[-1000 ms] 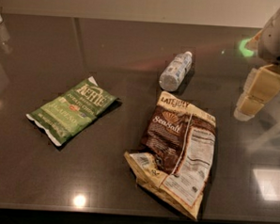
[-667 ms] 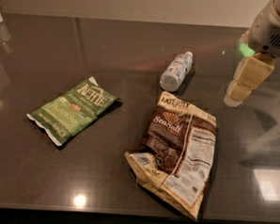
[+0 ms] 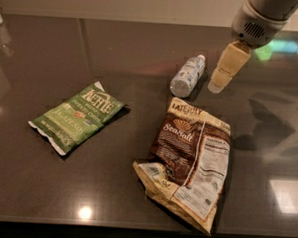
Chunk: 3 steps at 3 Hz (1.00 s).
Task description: Pick blue plastic bottle
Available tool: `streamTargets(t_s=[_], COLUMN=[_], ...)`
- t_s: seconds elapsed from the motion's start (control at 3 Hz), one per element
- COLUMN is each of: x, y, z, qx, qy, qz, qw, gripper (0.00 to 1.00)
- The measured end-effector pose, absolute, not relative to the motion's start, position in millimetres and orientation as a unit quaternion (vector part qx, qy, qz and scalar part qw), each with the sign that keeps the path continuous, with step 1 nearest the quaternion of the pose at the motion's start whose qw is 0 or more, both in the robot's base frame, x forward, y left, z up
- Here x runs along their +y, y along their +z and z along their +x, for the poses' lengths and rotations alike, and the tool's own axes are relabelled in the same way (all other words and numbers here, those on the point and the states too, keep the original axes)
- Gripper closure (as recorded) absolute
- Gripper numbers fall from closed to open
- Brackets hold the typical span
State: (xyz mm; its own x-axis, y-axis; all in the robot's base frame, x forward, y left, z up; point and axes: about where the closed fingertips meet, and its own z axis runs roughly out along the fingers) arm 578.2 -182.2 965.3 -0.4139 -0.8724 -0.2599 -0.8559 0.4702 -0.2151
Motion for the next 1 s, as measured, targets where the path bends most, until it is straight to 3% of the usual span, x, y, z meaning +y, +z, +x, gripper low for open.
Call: streamTargets(t_s=[1.0], x=[-109.0], y=[932.3], z=[644.1], qx=[0.929], qy=[-0.016], qz=[-0.343], qw=[0.137], gripper=[0.00])
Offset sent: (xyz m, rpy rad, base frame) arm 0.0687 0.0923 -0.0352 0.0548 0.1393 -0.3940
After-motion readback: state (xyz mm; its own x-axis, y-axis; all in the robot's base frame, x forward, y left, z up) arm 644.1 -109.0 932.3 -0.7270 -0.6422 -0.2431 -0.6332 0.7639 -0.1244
